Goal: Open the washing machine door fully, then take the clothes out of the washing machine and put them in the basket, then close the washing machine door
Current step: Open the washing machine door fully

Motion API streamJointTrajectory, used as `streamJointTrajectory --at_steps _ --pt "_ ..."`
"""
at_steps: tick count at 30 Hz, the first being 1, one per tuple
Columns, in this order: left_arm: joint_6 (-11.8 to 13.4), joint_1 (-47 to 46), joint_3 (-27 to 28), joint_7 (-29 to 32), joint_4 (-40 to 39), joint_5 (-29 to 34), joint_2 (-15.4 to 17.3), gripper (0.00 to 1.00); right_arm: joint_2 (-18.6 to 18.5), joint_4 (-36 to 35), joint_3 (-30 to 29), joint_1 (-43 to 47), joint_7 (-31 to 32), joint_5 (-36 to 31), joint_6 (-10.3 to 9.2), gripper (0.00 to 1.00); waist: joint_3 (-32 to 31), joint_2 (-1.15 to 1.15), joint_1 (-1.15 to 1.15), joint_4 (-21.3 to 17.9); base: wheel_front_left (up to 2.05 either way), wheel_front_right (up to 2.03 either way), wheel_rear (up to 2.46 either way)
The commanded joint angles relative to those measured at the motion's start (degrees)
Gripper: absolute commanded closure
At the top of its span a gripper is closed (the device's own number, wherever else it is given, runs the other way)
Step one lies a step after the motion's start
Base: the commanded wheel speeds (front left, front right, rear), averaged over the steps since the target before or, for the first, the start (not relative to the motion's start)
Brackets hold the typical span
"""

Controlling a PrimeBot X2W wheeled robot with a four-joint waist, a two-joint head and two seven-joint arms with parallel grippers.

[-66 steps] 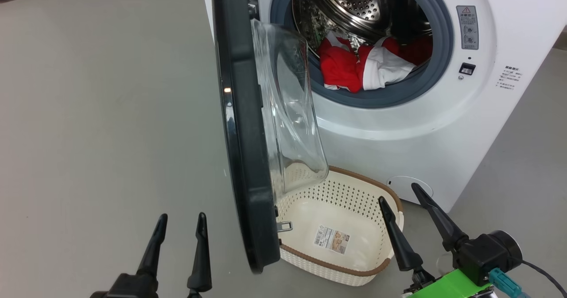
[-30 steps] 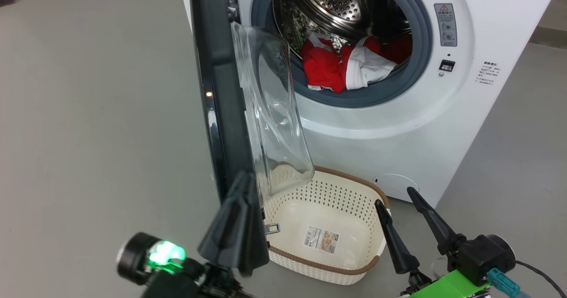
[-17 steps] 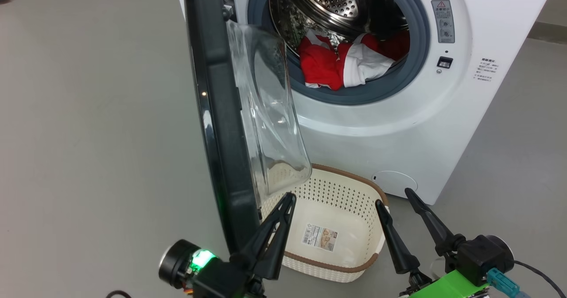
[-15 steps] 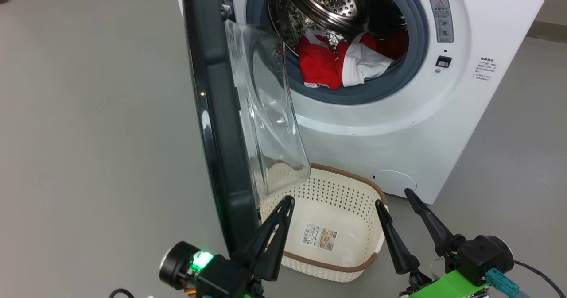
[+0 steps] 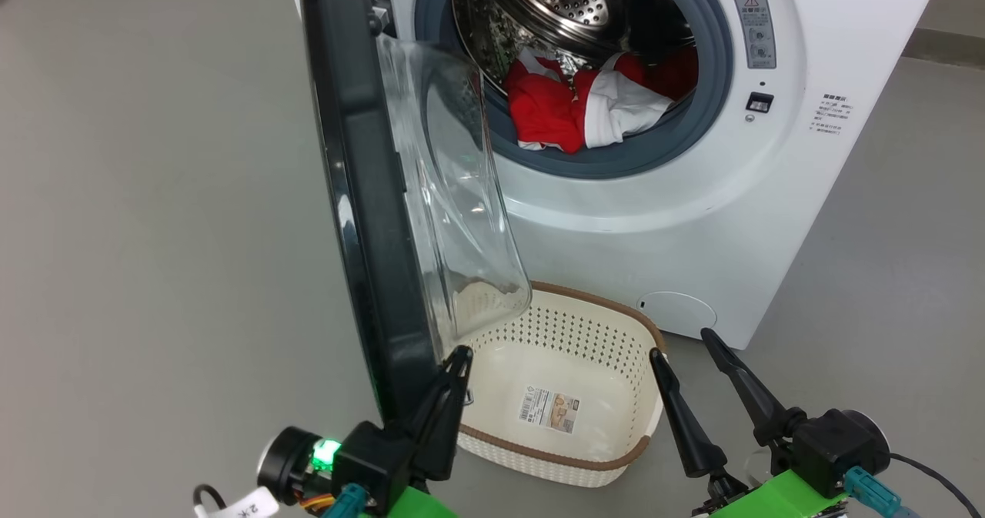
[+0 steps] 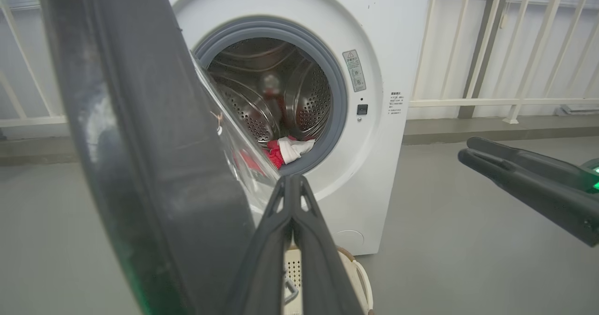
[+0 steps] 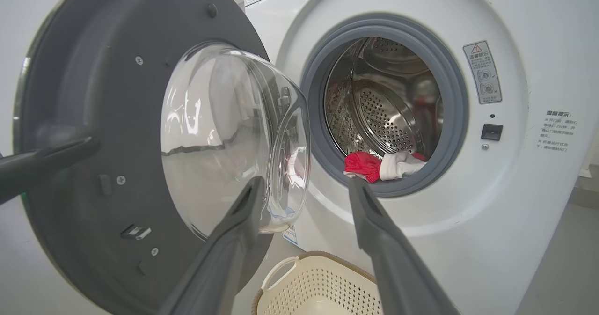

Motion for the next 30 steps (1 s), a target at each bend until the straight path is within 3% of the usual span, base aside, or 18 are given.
streamJointTrajectory --at_steps 1,14,21,23,30 --pt "0.65 -2.6 2.28 -0.46 -1.07 -0.34 0.68 1.0 0.06 -1.4 1.42 -2.17 -0.37 0.53 0.36 0.08 0.06 0.0 0.0 0.11 0.0 0.0 0.0" --pt "2.91 -2.68 5.92 -0.69 0.79 -1.75 2.66 1.0 0.06 -1.64 1.5 -1.89 -0.37 0.69 0.36 0.14 0.09 0.0 0.0 1.69 0.0 0.0 0.0" --pt "4.46 -2.13 8.4 -0.75 0.27 -2.55 4.17 1.0 0.06 -1.41 1.01 -2.05 -0.37 0.65 0.36 0.08 0.22 0.0 0.0 2.92 0.0 0.0 0.0" --pt "4.98 -1.71 9.0 -0.75 -0.03 -2.77 4.47 1.0 0.06 -1.33 1.02 -2.09 -0.37 0.54 0.36 0.01 0.22 0.0 0.0 3.36 0.0 0.0 0.0" --pt "6.21 -0.55 10.82 -0.77 -0.5 -3.57 5.5 1.0 0.06 -1.12 1.36 -2.05 -0.37 0.48 0.36 0.0 0.48 0.0 0.0 4.7 0.0 0.0 0.0"
